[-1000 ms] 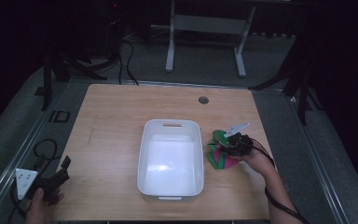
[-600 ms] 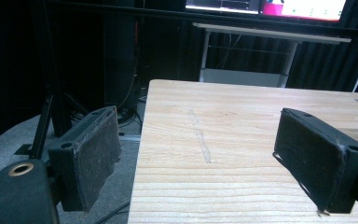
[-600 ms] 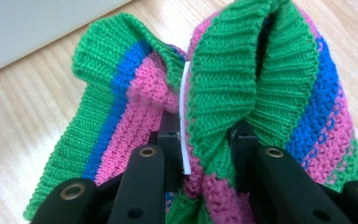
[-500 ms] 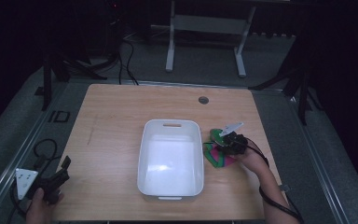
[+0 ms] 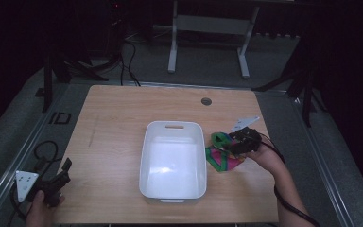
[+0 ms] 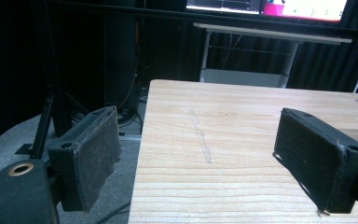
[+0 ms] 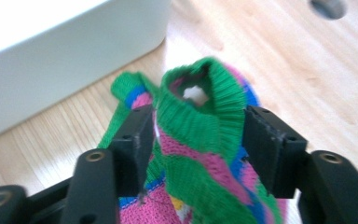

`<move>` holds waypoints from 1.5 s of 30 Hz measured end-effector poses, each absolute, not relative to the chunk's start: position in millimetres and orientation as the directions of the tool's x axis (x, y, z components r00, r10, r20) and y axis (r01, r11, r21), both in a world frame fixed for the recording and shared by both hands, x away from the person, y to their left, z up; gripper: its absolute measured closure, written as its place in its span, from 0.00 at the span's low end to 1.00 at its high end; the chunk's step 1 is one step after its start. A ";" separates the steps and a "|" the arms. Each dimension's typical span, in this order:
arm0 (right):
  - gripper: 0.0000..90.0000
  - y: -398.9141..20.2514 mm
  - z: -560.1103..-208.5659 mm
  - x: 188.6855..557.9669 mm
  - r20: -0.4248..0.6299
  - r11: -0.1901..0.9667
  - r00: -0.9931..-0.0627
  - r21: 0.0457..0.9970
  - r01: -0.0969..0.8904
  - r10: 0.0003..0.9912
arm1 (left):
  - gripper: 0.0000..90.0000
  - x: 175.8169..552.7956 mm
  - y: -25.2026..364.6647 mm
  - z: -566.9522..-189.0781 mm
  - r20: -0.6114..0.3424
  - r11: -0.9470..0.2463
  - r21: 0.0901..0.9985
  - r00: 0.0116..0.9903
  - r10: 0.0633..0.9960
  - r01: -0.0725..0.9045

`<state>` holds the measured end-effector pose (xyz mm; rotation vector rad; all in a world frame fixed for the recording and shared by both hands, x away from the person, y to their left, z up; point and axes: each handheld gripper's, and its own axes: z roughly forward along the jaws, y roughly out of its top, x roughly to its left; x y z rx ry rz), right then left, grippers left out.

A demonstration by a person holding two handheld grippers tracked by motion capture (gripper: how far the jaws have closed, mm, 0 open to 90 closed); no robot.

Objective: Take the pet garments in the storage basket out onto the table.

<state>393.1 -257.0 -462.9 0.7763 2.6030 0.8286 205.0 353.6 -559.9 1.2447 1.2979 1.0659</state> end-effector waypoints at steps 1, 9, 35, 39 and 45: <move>0.45 -257.0 -462.9 393.1 -0.116 0.688 -0.809 0.604 0.403 0.576 | 0.16 205.0 353.6 -559.9 -0.085 0.080 0.991 0.034 0.996 0.111; 0.24 -289.6 -450.2 391.1 -0.097 0.555 -0.709 0.699 0.451 0.698 | 0.16 204.8 353.8 -559.9 -0.088 0.083 0.990 0.034 0.996 0.110; 0.14 -389.5 -532.0 348.9 0.024 0.206 -0.377 0.805 0.556 0.926 | 0.16 204.2 353.7 -559.9 -0.087 0.083 0.991 0.033 0.996 0.110; 0.14 -397.5 -537.1 334.9 0.016 0.151 -0.298 0.836 0.528 0.954 | 0.16 204.1 353.6 -559.9 -0.084 0.080 0.991 0.032 0.996 0.109; 0.14 -408.5 -545.6 314.2 0.015 0.089 -0.189 0.844 0.529 0.982 | 0.16 204.2 353.6 -559.9 -0.084 0.080 0.991 0.033 0.996 0.109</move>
